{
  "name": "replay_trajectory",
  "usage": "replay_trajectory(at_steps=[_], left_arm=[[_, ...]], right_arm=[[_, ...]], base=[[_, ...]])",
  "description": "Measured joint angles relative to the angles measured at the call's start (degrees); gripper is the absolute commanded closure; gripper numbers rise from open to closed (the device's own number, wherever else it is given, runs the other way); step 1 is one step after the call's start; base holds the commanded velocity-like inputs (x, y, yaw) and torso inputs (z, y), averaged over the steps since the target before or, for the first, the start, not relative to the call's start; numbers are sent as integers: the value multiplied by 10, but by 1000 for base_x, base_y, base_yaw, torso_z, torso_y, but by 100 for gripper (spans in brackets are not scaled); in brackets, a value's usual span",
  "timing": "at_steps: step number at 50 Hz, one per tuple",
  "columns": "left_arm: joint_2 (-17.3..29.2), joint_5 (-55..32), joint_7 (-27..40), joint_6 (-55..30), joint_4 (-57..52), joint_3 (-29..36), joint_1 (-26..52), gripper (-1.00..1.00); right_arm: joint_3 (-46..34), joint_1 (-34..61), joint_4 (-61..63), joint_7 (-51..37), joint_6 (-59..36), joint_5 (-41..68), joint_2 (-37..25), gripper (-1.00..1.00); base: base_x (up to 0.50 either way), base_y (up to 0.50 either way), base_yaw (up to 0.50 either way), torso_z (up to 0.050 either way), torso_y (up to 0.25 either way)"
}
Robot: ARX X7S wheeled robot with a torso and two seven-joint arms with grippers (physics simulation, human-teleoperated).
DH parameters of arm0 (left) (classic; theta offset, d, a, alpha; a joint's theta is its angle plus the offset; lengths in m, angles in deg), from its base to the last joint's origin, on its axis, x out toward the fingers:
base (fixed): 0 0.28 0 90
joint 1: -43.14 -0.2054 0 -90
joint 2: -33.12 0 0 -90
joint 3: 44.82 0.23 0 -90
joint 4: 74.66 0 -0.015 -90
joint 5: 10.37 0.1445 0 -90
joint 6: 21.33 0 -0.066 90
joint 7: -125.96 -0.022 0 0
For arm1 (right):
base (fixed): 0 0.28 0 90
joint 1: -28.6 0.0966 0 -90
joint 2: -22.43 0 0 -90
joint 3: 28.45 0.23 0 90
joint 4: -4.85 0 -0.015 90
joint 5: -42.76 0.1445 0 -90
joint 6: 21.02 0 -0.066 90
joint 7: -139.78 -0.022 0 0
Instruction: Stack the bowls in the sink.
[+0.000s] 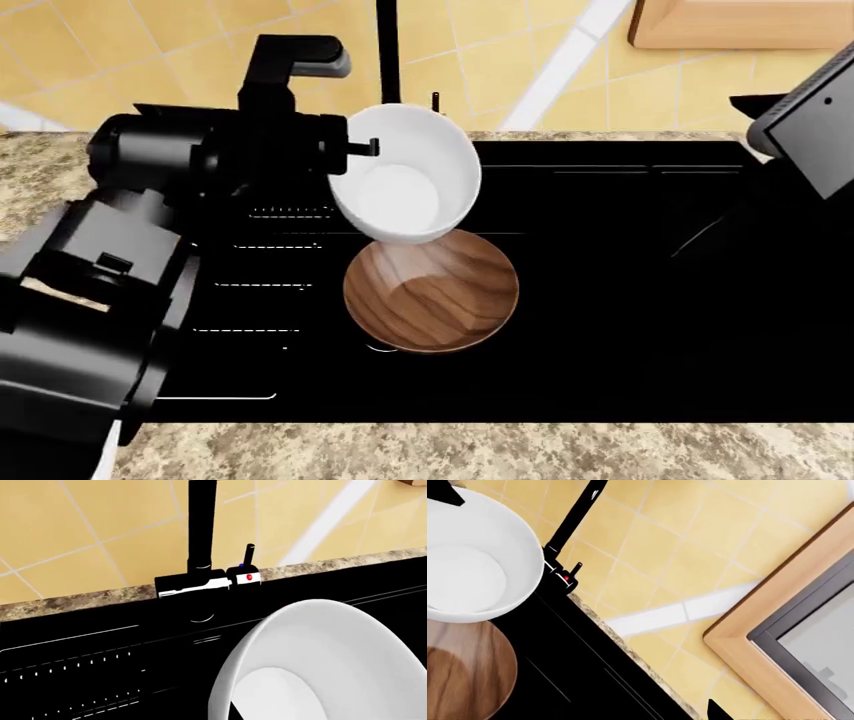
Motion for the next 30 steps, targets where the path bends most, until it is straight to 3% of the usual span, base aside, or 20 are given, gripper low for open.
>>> replay_trajectory(at_steps=[16, 30], left_arm=[[-45, 107, -28, -11, 41, -75, -5, 100], [-59, 81, -29, -6, 44, -31, -15, 100]], right_arm=[[9, -13, 0, -3, 3, 3, -3, -100], [17, -21, 4, -4, 1, 6, -8, -100]], base=[[0, 0, 0, 0, 1], [0, 0, 0, 0, 0]])
